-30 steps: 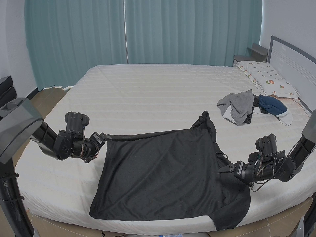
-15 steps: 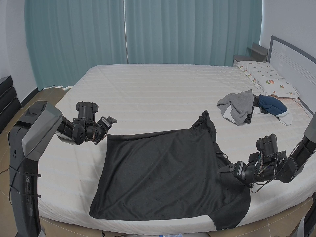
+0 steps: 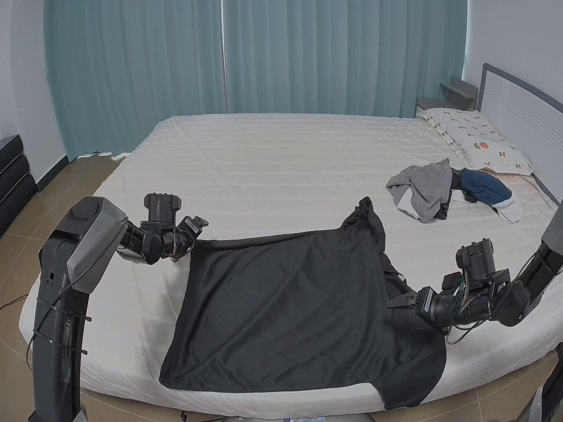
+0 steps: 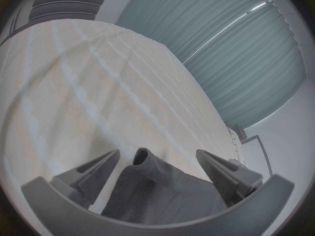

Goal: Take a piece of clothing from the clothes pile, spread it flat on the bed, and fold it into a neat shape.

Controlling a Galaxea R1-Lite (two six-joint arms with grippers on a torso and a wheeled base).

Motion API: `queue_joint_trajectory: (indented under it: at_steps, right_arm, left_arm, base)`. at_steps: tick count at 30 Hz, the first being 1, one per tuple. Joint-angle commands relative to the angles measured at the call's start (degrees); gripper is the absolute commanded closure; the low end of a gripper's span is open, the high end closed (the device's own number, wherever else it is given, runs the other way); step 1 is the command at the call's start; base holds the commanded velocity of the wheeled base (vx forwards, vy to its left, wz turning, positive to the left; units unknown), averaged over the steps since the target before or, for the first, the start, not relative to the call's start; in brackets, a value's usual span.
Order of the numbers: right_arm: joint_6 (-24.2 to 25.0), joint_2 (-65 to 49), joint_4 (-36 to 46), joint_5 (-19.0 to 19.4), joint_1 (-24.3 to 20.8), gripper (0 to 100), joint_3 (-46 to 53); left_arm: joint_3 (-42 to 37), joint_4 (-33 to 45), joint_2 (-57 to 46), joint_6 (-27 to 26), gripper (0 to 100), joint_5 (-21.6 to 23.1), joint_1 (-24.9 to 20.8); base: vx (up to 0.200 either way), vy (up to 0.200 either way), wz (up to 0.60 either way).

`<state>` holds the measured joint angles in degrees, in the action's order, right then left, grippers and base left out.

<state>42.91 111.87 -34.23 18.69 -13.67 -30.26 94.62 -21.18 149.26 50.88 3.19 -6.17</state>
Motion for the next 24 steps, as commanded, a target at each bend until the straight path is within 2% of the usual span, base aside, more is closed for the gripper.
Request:
queue_joint_trajectory:
  at_steps: [1,8,11,17,24]
  right_arm:
    - [-0.02,0.45,-0.93,-0.06,0.66,0,-0.86]
    - [2.53,1.51,-4.35,-1.29,1.71,0,-3.14]
    - [3.06,4.85,-4.0,-2.6,2.68,0,-6.66]
    - [6.04,11.53,-4.26,-9.2,2.68,0,-12.72]
    - [9.03,16.27,-4.0,-9.64,2.68,0,-19.84]
  left_arm:
    - [1.35,-0.27,1.38,0.09,100,-0.21,0.02]
    - [4.25,-0.62,2.17,0.44,100,-4.6,0.37]
    - [6.98,-0.8,3.32,0.36,100,-8.47,1.69]
    - [7.33,-4.4,3.49,0.36,100,-8.64,3.0]
    - [7.33,-8.0,3.58,0.36,100,-8.82,3.97]
  base:
    - [0.0,0.0,0.0]
    - [0.0,0.0,0.0]
    - [0.0,0.0,0.0]
    - [0.0,0.0,0.0]
    - [0.0,0.0,0.0]
